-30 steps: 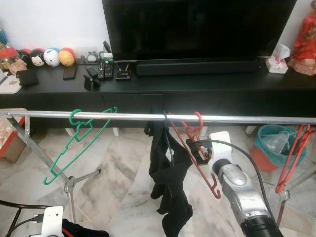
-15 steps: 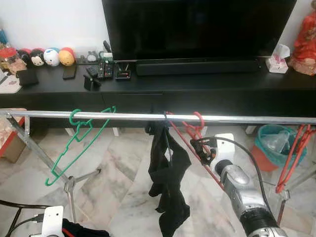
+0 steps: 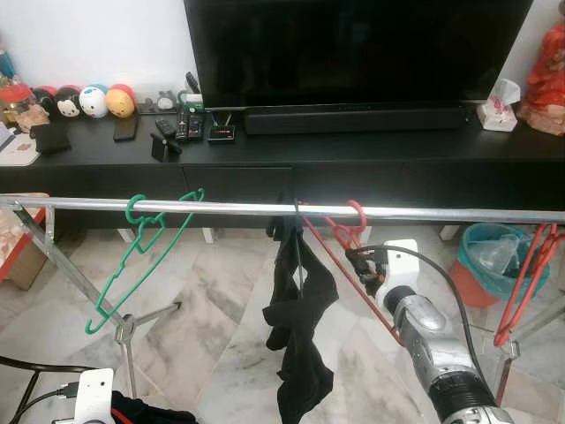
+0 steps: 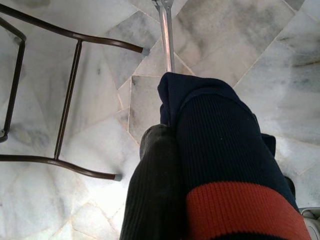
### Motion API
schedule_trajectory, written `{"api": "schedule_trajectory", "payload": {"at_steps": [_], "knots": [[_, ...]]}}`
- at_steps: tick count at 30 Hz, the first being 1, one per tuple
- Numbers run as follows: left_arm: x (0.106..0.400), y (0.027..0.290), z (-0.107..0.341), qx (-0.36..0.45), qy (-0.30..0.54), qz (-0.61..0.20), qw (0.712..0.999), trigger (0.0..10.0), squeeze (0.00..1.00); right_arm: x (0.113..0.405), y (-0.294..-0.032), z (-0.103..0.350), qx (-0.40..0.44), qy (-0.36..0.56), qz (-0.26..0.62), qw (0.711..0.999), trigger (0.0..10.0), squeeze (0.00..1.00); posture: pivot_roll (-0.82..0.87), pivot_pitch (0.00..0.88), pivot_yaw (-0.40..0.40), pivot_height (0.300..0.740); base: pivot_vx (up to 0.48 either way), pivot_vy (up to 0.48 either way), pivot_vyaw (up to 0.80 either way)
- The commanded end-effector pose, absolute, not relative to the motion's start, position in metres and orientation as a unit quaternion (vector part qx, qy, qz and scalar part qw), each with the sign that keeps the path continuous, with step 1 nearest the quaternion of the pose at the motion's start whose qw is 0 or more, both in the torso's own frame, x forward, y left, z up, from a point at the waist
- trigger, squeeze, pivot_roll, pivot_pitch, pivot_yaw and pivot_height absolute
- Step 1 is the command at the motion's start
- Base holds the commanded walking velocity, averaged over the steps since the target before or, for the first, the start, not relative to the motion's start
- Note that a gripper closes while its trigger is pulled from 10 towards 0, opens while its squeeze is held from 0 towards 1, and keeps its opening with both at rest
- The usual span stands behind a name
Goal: Hang hanger
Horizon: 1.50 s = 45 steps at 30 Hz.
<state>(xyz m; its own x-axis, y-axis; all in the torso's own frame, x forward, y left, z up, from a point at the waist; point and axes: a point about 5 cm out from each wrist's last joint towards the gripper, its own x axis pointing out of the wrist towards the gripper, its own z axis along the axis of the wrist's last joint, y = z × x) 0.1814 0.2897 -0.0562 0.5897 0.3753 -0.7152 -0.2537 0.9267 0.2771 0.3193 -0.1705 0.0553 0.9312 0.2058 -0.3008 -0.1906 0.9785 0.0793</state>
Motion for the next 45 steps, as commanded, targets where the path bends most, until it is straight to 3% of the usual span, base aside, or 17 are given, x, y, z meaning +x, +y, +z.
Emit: {"api": "schedule_trajectory", "payload": {"at_steps": [1,11,15,30,31,45], "knots": [[0.183,0.29,-0.055,0.081,0.411,0.176,0.891,10.0,0.0,0.321,-0.17,0.057,0.03,0.152,0.101,0.983,0.0,0.0,-0.02,0.019,0.059,0.74,0.0,0.0,0.0],[0.183,0.29,-0.055,0.081,0.411,0.176,0.891,10.0,0.0,0.323,-0.17,0.056,0.033,0.148,0.103,0.983,0.0,0.0,-0.02,0.017,0.059,0.74,0.0,0.0,0.0],[0.185,0.29,-0.054,0.089,0.41,0.17,0.892,10.0,0.0,0.323,-0.165,0.061,0.071,0.097,0.122,0.985,0.0,0.0,-0.01,0.006,0.062,0.74,0.0,0.0,0.0],[0.184,0.289,-0.055,0.091,0.412,0.166,0.891,10.0,0.0,0.322,-0.165,0.082,0.044,0.016,0.116,0.992,0.0,0.0,-0.02,0.015,0.062,0.74,0.0,0.0,0.0],[0.184,0.289,-0.055,0.091,0.413,0.164,0.891,10.0,0.0,0.316,-0.166,0.083,0.039,0.006,0.114,0.993,10.0,0.0,-0.02,0.015,0.062,0.74,0.0,0.0,0.0],[0.185,0.279,-0.058,0.087,0.415,0.147,0.894,10.0,0.0,0.271,-0.174,0.069,0.028,0.005,0.091,0.995,10.0,0.0,-0.03,0.018,0.059,0.74,0.0,0.0,0.0]]}}
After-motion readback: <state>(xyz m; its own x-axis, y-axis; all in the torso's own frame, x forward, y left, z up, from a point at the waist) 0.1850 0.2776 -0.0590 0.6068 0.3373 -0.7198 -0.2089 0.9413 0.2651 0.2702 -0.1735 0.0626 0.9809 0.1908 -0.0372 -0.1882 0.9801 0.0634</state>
